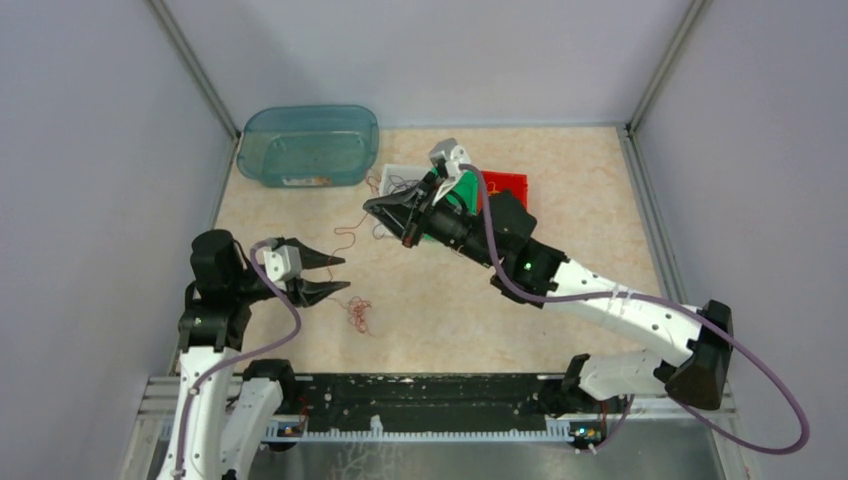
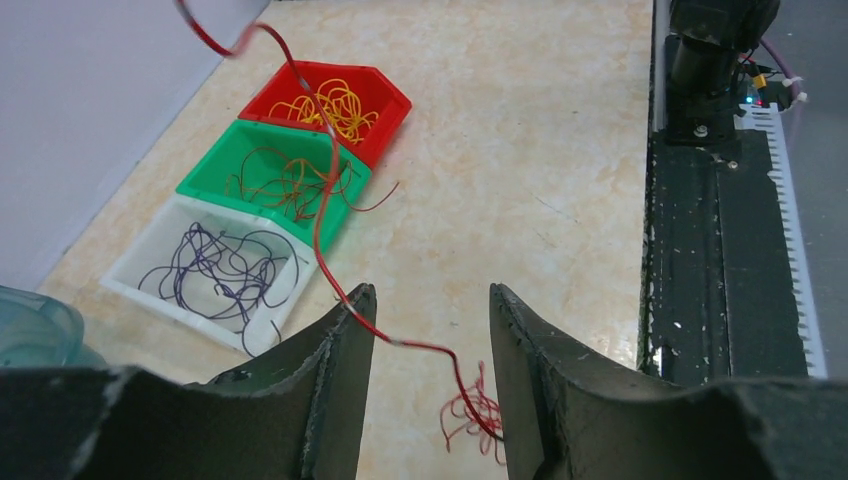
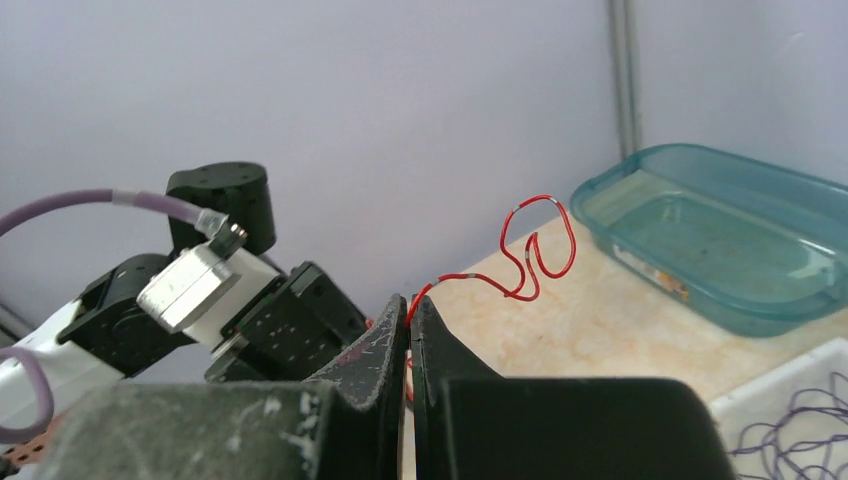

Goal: Untangle the cables

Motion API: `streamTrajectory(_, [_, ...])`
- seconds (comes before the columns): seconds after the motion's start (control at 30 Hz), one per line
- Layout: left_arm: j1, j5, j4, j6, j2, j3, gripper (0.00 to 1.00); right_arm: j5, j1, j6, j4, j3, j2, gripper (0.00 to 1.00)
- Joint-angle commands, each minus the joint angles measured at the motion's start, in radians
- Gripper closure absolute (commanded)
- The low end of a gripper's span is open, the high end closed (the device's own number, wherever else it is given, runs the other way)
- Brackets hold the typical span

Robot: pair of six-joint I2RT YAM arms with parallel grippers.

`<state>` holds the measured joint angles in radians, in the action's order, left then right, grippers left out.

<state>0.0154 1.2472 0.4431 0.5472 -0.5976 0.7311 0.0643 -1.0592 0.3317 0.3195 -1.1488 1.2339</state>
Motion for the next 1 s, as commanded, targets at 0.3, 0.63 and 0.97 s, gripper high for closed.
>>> streamTrajectory(0.3, [0.003, -0.047, -0.238, -0.248, 0.160, -0.142, 0.33, -0.046, 0.036, -0.015, 0.023, -0.089, -0.060, 1.00])
streamTrajectory(0.63, [0.004, -0.094, -0.377, -0.450, 0.003, -0.136, 0.26, 0.043, 0.036, 0.097, 0.123, -0.134, -0.016, 1.00])
streamTrajectory(0.97, [0.003, -0.078, -0.278, -0.409, 0.033, -0.159, 0.50, 0.030, 0.035, 0.093, 0.159, -0.135, -0.035, 1.00])
